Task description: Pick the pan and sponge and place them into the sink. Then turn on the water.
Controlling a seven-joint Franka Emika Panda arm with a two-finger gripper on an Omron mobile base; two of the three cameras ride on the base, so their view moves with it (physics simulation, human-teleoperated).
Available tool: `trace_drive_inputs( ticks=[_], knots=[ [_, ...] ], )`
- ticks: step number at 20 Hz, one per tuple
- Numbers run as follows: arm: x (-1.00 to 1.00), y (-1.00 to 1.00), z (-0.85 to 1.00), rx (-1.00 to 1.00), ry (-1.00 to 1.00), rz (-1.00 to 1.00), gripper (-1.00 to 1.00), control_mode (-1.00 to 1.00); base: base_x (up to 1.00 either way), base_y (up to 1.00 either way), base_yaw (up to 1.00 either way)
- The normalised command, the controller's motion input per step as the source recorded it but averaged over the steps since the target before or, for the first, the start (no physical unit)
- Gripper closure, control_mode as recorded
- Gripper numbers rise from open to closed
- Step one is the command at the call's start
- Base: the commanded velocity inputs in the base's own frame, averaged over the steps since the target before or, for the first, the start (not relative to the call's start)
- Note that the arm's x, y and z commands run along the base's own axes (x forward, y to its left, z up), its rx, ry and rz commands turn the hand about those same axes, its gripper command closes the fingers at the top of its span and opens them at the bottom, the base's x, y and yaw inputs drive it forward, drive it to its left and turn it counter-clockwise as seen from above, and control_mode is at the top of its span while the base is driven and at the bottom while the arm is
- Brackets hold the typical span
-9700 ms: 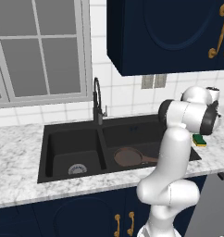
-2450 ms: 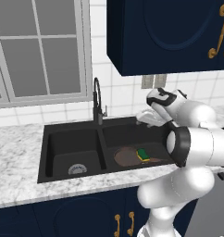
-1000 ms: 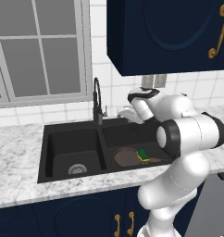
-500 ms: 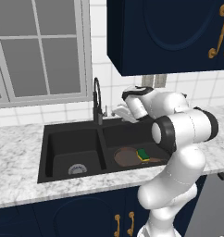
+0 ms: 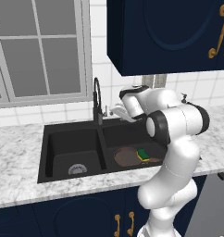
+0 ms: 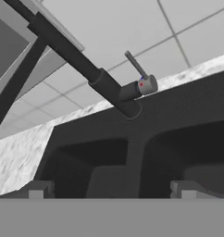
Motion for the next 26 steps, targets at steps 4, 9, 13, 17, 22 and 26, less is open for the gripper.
trace_drive_inputs(
  ticks=[4, 9, 13, 17, 22, 26],
  knots=[
    [0.27, 0.0, -0.11, 0.02, -0.04, -0.04, -1.0, -1.0, 0.0, 0.0, 0.0],
    [0.19, 0.07, -0.06, 0.02, -0.01, -0.02, -1.0, -1.0, 0.0, 0.0, 0.0],
    [0.26, 0.15, -0.05, 0.0, 0.0, -0.01, -1.0, -1.0, 0.0, 0.0, 0.0],
    [0.45, 0.06, -0.06, 0.0, 0.0, -0.03, -1.0, -1.0, 0.0, 0.0, 0.0],
    [0.36, 0.04, -0.15, 0.0, 0.0, -0.02, -1.0, -1.0, 0.0, 0.0, 0.0],
    [0.19, 0.07, -0.2, 0.0, 0.0, 0.0, -1.0, -1.0, 0.0, 0.0, 0.0]
  ],
)
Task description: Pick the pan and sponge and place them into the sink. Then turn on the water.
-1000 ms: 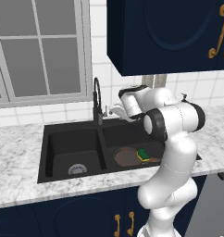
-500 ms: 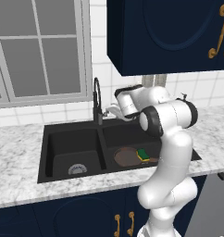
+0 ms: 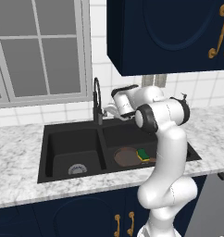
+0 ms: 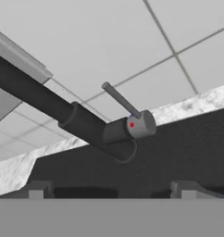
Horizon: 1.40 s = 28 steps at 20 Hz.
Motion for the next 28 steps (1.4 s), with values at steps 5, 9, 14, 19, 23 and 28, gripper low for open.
trace_drive_inputs(
  ticks=[5, 9, 14, 19, 23, 28],
  knots=[
    [0.27, 0.01, -0.18, 0.0, 0.0, 0.0, -1.0, -1.0, 0.0, 0.0, 0.0],
    [0.29, 0.0, -0.14, 0.0, 0.0, 0.0, -1.0, -1.0, 0.0, 0.0, 0.0],
    [0.24, 0.0, -0.16, 0.0, 0.0, 0.0, -1.0, -1.0, 0.0, 0.0, 0.0],
    [0.22, 0.0, -0.12, 0.0, 0.0, 0.0, -1.0, -1.0, 0.0, 0.0, 0.0],
    [0.26, 0.03, -0.05, 0.0, 0.0, 0.0, -1.0, -1.0, 0.0, 0.0, 0.0],
    [0.24, 0.05, -0.02, 0.0, 0.0, 0.0, -1.0, -1.0, 0.0, 0.0, 0.0]
  ],
)
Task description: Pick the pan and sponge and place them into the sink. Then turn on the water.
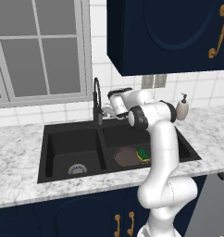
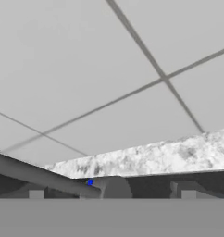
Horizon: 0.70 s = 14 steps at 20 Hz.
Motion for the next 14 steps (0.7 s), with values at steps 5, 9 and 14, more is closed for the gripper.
trace_drive_inputs(
  ticks=[5, 9, 14],
  knots=[
    [0.17, 0.0, -0.05, 0.0, 0.0, 0.0, -1.0, -1.0, 0.0, 0.0, 0.0],
    [0.06, 0.02, -0.1, 0.0, 0.0, 0.0, 1.0, -1.0, 0.0, 0.0, 0.0],
    [0.0, 0.0, 0.0, 0.0, 0.0, 0.0, 1.0, -1.0, 0.0, 0.0, 0.0]
  ],
)
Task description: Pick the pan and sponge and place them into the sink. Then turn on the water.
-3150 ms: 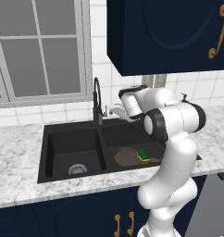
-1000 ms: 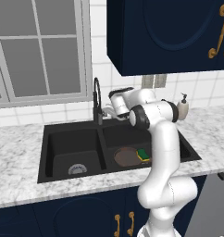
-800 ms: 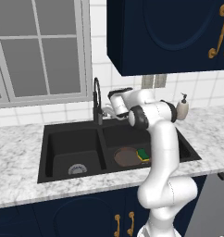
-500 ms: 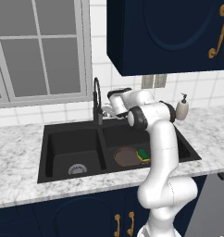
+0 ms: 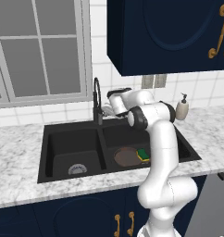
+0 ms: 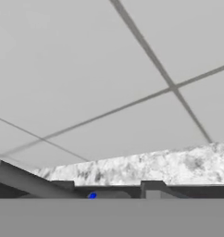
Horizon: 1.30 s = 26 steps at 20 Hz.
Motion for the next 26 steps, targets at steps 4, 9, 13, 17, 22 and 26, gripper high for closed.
trace_drive_inputs(
  ticks=[4, 9, 13, 17, 22, 26],
  knots=[
    [0.0, 0.0, 0.0, 0.0, 0.0, 0.0, 1.0, -1.0, 0.0, 0.0, 0.0],
    [0.0, 0.0, 0.0, 0.04, 0.0, 0.0, 1.0, -1.0, 0.0, 0.0, 0.0],
    [0.07, 0.0, 0.0, 0.19, 0.05, 0.0, 1.0, -1.0, 0.0, 0.0, 0.0],
    [0.13, -0.04, 0.0, 0.19, 0.14, -0.04, 1.0, -1.0, 0.0, 0.0, 0.0],
    [0.08, -0.14, 0.0, 0.22, 0.2, -0.05, 1.0, -1.0, 0.0, 0.0, 0.0],
    [0.0, -0.2, 0.0, 0.18, 0.23, -0.06, 1.0, -1.0, 0.0, 0.0, 0.0]
  ],
)
